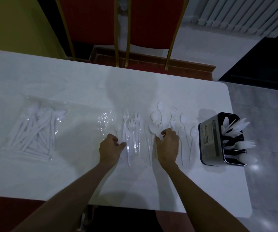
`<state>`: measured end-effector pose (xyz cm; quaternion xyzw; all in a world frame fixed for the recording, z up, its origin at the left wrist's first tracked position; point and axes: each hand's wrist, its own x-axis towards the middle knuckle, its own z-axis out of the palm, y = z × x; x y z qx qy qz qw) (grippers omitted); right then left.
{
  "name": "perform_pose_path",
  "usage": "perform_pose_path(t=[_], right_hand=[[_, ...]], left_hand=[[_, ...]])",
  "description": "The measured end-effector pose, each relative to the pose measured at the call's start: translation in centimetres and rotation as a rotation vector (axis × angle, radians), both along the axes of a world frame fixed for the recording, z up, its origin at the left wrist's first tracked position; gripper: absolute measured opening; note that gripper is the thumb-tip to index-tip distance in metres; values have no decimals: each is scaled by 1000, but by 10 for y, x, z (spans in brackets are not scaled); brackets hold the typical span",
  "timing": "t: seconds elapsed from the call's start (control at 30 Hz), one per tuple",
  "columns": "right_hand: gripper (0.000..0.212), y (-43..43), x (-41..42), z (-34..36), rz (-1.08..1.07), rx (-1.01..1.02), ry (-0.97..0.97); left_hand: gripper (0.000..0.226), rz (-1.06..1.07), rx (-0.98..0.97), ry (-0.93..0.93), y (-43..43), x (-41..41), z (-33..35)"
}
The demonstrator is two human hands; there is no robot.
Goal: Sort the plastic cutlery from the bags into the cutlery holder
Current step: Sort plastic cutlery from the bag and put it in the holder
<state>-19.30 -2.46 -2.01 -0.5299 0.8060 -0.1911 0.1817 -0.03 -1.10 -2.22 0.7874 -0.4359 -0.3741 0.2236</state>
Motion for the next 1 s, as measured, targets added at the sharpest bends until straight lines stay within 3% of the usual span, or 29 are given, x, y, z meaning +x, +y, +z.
perform_pose_path(t=[0.1,0.23,0.4,0.6,0.73,0.87,1.0], right_hand=[[17,3,11,1,165,186,-68],[16,0,21,-3,169,323,-61],[29,-16,18,2,73,308,-207],[22,-26,35,1,96,298,-330],[29,-25,38,-3,102,324,-320],[27,-26,30,-2,111,348,-284],[29,-24,16,-4,94,362,-293]], left_hand=[[35,-12,28,-40,1,-5,0],[28,-39,55,-32,1,-6,0],[21,-58,46,-13,3,-1,-1],[21,-45,18,-6,12,-4,-3],[16,-142,-36,-57,15,-7,-4],[22,-179,76,-72,4,-11,-1],[7,-148,152,-47,-1,-13,3]])
